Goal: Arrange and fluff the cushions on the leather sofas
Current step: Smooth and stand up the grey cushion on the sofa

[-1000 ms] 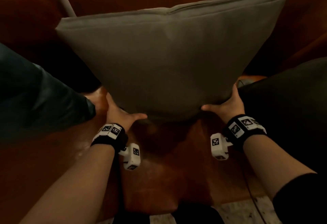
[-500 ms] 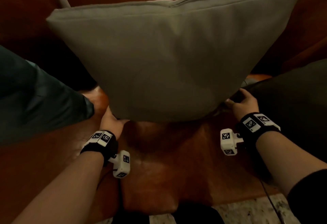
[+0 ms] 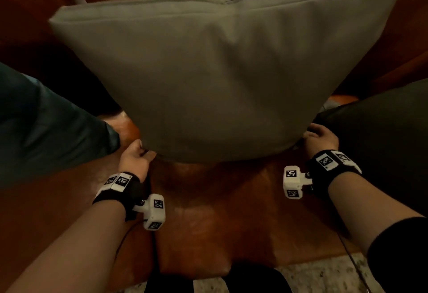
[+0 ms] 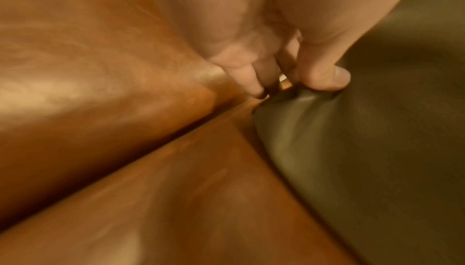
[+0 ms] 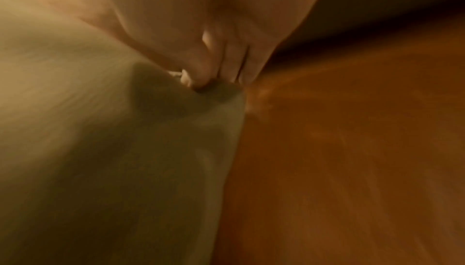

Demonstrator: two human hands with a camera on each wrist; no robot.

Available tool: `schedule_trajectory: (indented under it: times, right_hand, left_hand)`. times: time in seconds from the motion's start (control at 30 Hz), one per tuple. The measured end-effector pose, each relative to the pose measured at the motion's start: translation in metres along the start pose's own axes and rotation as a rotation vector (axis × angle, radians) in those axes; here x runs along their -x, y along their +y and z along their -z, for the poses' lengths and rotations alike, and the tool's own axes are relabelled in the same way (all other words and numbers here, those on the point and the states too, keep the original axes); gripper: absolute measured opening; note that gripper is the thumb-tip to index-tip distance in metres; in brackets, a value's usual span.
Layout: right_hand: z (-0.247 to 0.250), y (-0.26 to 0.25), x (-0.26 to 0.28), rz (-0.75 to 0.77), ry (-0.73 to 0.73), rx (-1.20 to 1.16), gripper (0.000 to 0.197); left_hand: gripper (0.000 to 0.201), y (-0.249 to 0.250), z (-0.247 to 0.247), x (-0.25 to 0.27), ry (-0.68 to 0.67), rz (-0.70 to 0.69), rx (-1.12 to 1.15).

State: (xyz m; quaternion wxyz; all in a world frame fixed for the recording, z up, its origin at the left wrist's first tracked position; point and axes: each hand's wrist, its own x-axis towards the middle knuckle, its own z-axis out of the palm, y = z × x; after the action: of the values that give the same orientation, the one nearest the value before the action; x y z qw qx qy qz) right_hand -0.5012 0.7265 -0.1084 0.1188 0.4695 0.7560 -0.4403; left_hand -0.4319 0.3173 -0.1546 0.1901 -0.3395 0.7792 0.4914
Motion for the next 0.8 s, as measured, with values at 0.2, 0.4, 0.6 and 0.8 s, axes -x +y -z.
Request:
schedule_trajectory:
  times: [0.2,0.4,0.6,0.8]
  right_hand:
    - [0.001,0.004,-0.007,0.011,0.022,-0.051,0.029]
    - [0.003,0.014,0.008,0.038,-0.078,0.127,0.043]
    - [-0.006,0.013,0.007,0.060,0.024,0.029,0.044]
    - [-0.001,0.012,-0.008,0.117,0.051,0.123,0.039]
  left_hand:
    - [0.019,0.010,-0.001,-0.001,0.160,0.035,-0.099]
    - [0.021,0.010,0.002,0.012,-0.019,0.147,0.300]
    - [0.016,0.020,-0.006,0.005,0.152,0.088,0.115]
    - [0.014,0.026,-0.008,0.002,0.186,0.055,0.099]
